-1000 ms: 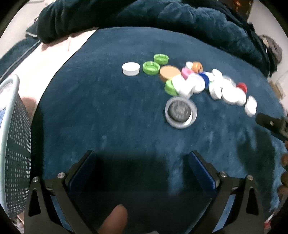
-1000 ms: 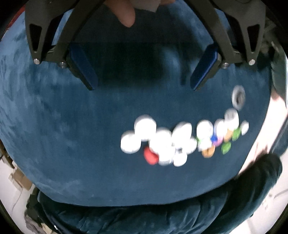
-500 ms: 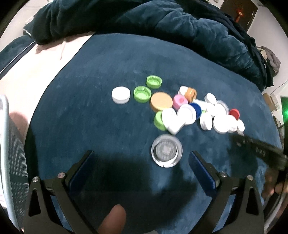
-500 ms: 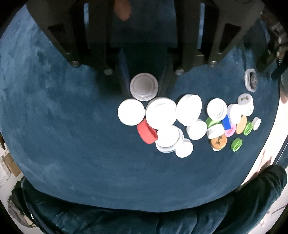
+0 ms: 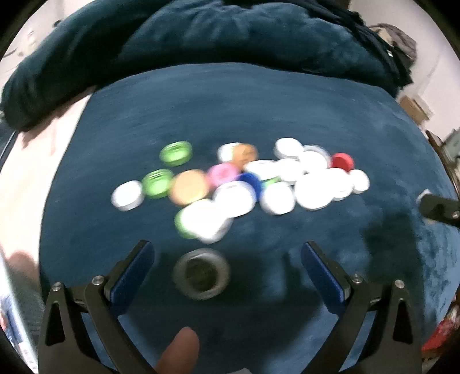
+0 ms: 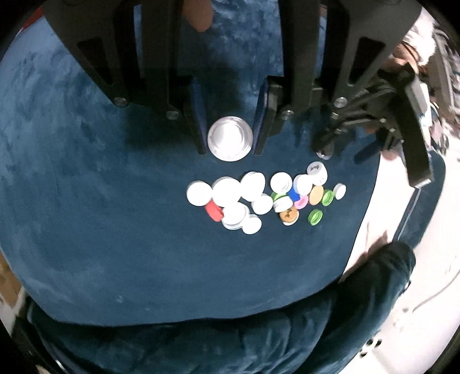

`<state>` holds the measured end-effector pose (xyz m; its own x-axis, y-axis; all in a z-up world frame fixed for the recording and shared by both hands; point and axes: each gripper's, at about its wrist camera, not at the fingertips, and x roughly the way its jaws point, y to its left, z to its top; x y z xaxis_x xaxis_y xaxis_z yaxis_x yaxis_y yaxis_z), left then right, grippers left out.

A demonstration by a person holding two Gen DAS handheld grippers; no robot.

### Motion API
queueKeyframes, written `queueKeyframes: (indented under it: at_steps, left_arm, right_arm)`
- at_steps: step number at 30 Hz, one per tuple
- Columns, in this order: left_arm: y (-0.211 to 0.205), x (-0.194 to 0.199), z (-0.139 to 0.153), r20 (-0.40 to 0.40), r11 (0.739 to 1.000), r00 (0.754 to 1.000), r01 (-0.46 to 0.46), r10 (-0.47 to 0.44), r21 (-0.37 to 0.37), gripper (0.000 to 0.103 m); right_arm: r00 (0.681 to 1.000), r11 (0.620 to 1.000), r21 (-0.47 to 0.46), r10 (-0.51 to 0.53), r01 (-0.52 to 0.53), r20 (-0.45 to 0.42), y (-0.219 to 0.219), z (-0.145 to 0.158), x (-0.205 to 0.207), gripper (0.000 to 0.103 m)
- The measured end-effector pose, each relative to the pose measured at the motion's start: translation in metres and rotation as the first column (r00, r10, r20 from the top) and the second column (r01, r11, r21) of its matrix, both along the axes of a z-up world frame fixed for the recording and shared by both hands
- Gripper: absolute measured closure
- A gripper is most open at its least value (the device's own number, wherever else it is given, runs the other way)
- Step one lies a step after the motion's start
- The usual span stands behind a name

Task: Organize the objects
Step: 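Grasp a white cap with the right gripper while the left gripper grasps another white cap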

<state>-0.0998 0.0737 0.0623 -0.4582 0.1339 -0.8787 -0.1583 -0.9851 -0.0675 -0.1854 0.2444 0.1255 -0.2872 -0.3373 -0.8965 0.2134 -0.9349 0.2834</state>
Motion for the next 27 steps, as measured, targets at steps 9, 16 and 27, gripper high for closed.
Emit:
queueKeyframes:
  at_steps: [9,16,27]
  left_arm:
    - [0.065,-0.037,-0.004,0.006,0.981,0.985,0.170,-0.171,0.089,0.010]
    - [0.073,-0.063,-0.015,0.069,0.942,0.945,0.311,-0.321,0.125,0.020]
    - [0.096,-0.075,-0.028,0.105,0.895,0.891,0.428,-0.442,0.127,0.062]
  right_arm:
    - [0.990,0.992,-0.010,-0.125,0.126,0.065,0.024,-0.015,-0.024,0.072]
    - [0.984,0.984,-0.045,-0.169,0.171,0.061,0.040,-0.011,-0.035,0.071]
    - [0.982,0.984,-0.022,-0.173,0.175,0.072,0.035,-0.018,-0.042,0.071]
